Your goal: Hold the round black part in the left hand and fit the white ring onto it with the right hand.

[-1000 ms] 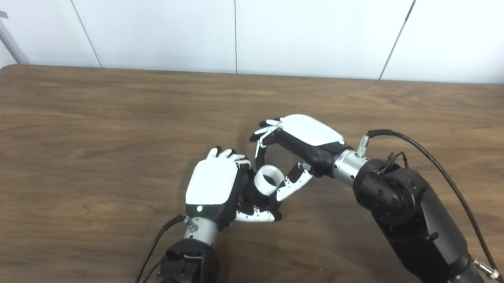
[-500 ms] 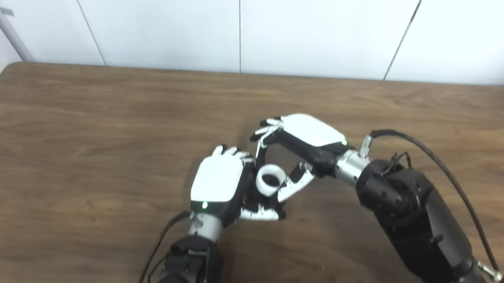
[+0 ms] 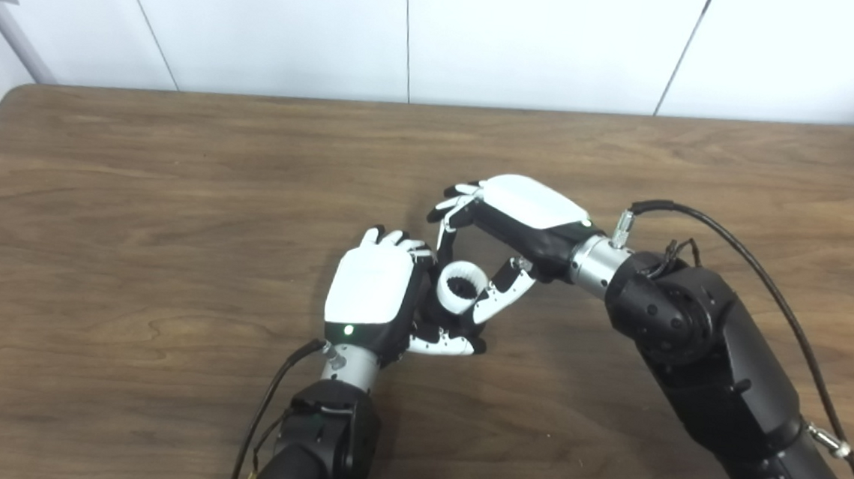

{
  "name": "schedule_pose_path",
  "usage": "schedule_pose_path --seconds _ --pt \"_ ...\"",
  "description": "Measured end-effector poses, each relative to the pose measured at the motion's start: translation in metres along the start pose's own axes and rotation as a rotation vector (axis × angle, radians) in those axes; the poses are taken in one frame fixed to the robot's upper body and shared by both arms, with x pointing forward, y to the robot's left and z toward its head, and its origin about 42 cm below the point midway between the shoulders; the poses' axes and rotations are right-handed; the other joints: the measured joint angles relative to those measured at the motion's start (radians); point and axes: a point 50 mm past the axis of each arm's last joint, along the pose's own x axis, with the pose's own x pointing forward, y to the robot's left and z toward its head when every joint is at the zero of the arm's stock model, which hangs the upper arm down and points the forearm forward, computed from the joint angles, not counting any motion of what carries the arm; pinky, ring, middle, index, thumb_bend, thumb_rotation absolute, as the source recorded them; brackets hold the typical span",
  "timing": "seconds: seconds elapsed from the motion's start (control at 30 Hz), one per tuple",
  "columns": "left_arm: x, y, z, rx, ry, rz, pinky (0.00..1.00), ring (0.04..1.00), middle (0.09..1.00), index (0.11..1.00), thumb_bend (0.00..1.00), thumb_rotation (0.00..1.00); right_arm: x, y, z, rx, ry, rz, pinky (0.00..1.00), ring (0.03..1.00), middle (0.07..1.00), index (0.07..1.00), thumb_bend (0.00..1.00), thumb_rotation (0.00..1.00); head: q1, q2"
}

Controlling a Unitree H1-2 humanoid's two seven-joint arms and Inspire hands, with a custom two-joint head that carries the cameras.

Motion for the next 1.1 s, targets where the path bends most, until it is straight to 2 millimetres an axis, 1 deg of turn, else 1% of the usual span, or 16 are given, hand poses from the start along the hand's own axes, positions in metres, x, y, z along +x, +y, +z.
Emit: schedule_pose_path --seconds 0.5,0.67,1.1 --pt "-0.0007 0.0002 0.0007 -0.007 0.003 -0.003 0.98 0.896 0.799 0.482 0.53 0.06 0.0018 0.0017 -0.0065 0.009 0.019 0.002 0.96 0.941 0.834 0.484 0.52 0.14 0.0 0.006" --pt "-0.0007 0.0004 0.0009 -0.005 0.003 -0.003 0.96 0.883 0.791 0.482 0.52 0.06 0.0021 0.0019 -0.0061 0.011 0.017 0.002 0.97 0.946 0.837 0.484 0.52 0.14 -0.002 0.005" --pt "-0.0007 0.0003 0.0011 -0.005 0.002 -0.002 0.96 0.886 0.794 0.482 0.52 0.06 0.0024 0.0022 -0.0056 0.013 0.018 0.004 0.97 0.948 0.836 0.484 0.52 0.14 0.0 0.003"
